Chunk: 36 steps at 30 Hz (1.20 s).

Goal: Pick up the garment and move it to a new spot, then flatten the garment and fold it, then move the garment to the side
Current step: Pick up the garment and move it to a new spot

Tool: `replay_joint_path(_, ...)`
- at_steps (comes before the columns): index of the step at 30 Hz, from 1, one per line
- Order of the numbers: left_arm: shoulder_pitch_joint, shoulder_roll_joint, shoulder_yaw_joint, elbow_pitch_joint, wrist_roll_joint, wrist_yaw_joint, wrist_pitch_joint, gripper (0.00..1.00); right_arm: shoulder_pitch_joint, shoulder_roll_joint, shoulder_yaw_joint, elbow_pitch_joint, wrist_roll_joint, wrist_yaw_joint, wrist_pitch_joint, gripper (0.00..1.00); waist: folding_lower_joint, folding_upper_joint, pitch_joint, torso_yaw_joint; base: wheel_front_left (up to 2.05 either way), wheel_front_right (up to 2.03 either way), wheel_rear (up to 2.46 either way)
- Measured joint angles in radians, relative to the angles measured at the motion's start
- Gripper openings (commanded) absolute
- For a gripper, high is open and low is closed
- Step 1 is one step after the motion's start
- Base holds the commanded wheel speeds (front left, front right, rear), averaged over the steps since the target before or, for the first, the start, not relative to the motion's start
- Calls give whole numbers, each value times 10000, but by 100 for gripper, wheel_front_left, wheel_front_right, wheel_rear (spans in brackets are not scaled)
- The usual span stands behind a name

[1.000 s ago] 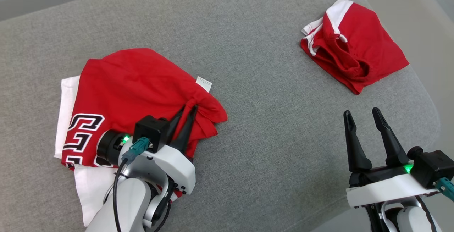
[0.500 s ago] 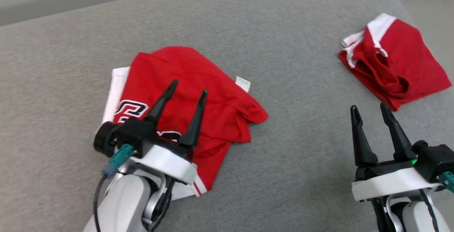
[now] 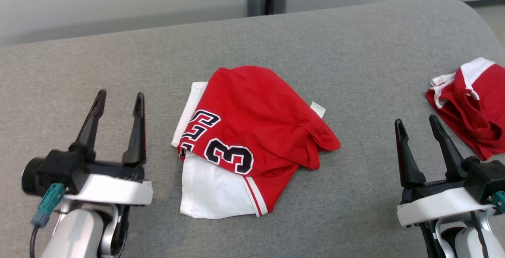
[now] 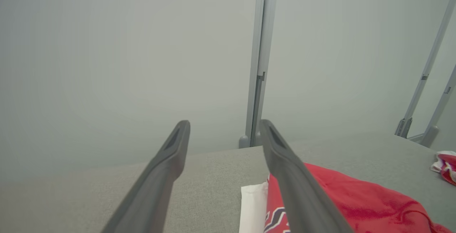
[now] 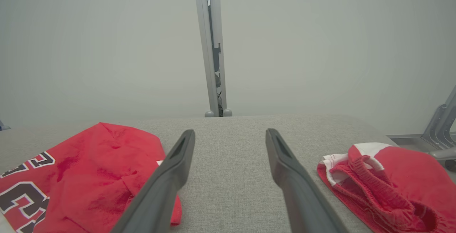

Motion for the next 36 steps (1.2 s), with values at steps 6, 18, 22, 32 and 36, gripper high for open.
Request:
replay_joint_path(6,996,347,422,-374,-105,268,-27,100,314,2,0,-36,-171,0,213,100,0,0,-509,359,0,0,0)
replay_joint_path(18,2510,341,414,-1172,-293,665,226,100,988,4,65,-198,-245,0,545,100,0,0,-1362,833,0,0,0)
replay_joint_path(22,2820,318,326,-1212,-368,702,270,100,1298,2,59,-295,-197,0,637,100,0,0,-1620,856,0,0,0)
replay_joint_path(32,3368,299,136,-1175,-508,715,443,100,2011,0,-96,-619,-121,0,851,100,0,0,-2264,770,0,0,0)
replay_joint_path(36,3450,305,94,-1114,-531,740,512,100,2152,0,-111,-727,-73,0,899,100,1,0,-2458,758,0,0,0)
